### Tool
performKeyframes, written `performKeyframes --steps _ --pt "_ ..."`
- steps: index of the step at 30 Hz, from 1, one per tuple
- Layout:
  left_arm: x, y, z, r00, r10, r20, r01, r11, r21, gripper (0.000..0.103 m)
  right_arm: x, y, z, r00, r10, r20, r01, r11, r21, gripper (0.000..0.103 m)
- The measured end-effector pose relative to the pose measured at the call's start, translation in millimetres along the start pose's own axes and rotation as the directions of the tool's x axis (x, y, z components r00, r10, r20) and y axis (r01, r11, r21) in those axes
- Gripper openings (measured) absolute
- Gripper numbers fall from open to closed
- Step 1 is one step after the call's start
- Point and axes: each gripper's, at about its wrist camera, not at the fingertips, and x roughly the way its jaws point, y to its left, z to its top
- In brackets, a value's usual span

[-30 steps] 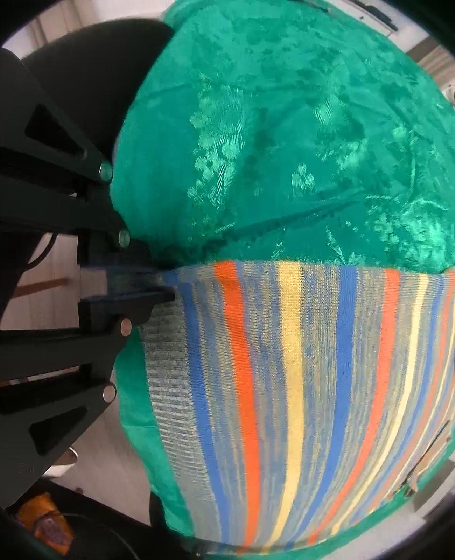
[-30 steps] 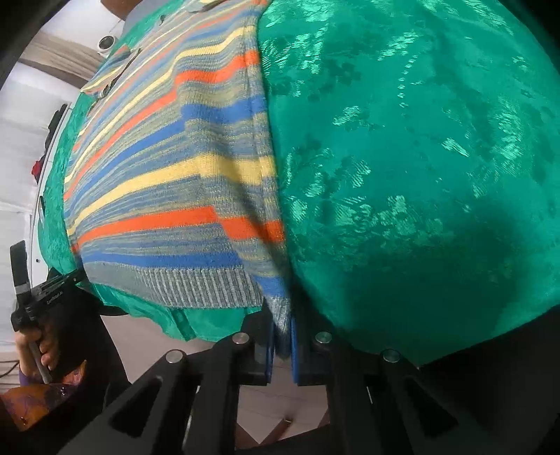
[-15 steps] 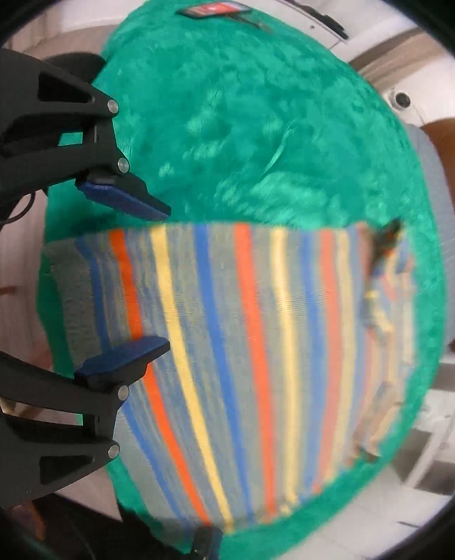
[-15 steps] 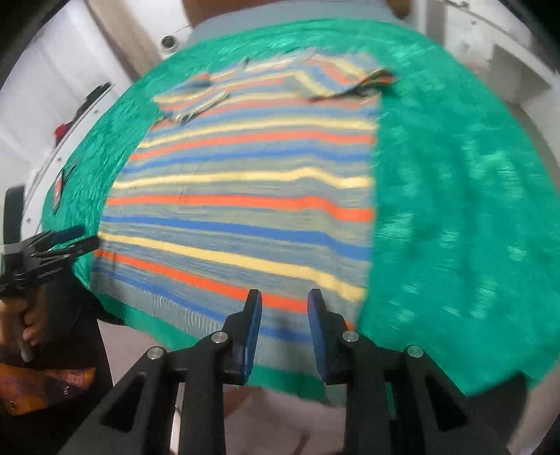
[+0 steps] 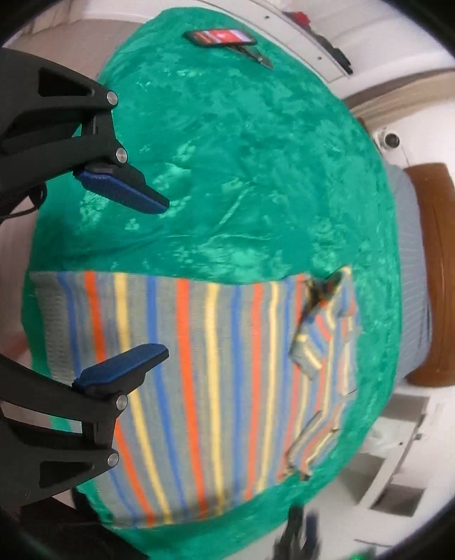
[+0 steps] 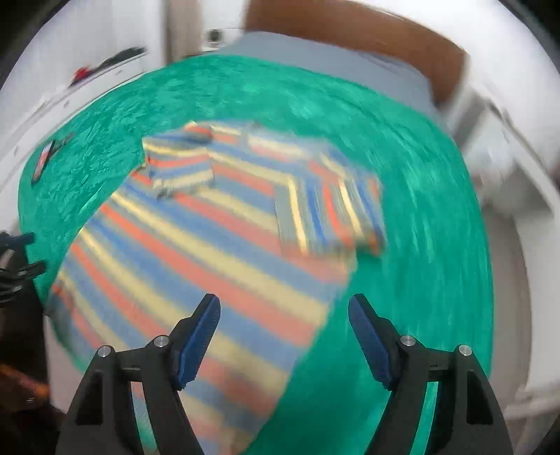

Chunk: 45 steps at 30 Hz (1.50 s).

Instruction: Fold small clothes

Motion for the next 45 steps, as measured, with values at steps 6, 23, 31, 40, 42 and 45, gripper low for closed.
performKeyframes --steps 6,23,31,40,42,45 --pt "7.7 14.9 -5.8 0.998 0.041 -0.046 -0.042 0.999 -0.030 0.080 128.6 1.8 26.4 0.988 -0.026 -0.153 0.009 0.994 -0.110 0.054" --pt "18.5 -15.4 -6.8 0.994 0.034 -0.106 -0.032 0.999 0.016 0.080 27.1 -286.0 -111.8 0.965 -0.228 -0.128 0.256 0.719 0.646 0.004" --pt "10.3 -18.5 -4.1 0.993 0.068 -0.099 -0.064 0.997 0.038 0.080 32.3 -290.5 -178.4 0.945 -0.237 -0.223 0.323 0.599 0.733 0.003" --pt "13.0 -0.1 8.7 0.981 0.178 -0.079 -0.169 0.980 0.110 0.080 37.5 -303.8 -208.4 0.961 -0.177 -0.214 0.276 0.523 0.806 0.006" --pt "11.8 3.4 16.3 0.979 0.193 -0.058 -0.185 0.974 0.129 0.080 23.8 -311.6 -216.3 0.955 -0.193 -0.224 0.291 0.482 0.826 0.006" --pt "14.8 0.5 33.1 0.982 0.188 -0.037 -0.179 0.970 0.162 0.080 -4.3 -307.5 -206.5 0.962 -0.241 -0.131 0.241 0.514 0.823 0.012"
